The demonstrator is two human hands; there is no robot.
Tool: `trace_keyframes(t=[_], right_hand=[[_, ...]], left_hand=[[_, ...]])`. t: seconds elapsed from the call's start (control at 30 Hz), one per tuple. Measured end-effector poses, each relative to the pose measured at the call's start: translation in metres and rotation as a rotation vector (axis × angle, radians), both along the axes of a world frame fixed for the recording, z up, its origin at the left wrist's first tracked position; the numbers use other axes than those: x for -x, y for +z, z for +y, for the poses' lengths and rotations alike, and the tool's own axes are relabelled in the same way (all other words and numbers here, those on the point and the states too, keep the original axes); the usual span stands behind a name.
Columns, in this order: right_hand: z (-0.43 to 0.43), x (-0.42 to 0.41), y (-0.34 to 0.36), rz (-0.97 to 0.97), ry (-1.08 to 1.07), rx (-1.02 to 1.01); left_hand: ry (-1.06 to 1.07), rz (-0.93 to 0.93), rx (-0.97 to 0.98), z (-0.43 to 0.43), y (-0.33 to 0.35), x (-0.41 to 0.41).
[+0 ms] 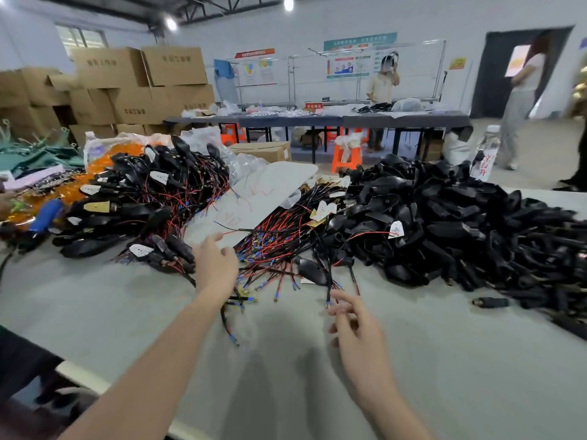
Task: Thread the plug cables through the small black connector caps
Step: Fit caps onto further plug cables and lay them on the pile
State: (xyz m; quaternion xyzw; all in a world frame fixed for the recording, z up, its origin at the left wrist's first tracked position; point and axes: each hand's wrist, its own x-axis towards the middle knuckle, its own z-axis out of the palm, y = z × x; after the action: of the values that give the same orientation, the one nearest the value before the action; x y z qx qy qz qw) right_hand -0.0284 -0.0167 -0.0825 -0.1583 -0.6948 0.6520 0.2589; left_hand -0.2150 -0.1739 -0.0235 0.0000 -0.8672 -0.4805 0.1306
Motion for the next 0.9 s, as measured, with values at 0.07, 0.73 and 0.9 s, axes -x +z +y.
trace_keyframes(t=[0.07, 0.73, 0.9], right_hand=[[0.012, -0.006, 0.001, 0.036, -0.087, -0.046], [0.175, -0.069, -0.004, 0.085, -0.355, 0.33], [0.176, -0.067, -0.006, 0.047, -0.346, 0.3]], left_hand=[[-0.198, 0.08, 0.003, 0.032, -0.014, -0.029], [-0.2, 0.108, 0.313, 0.187, -0.074, -0.061], [-0.195, 0.102, 0.421, 0.188, -0.073, -0.053]])
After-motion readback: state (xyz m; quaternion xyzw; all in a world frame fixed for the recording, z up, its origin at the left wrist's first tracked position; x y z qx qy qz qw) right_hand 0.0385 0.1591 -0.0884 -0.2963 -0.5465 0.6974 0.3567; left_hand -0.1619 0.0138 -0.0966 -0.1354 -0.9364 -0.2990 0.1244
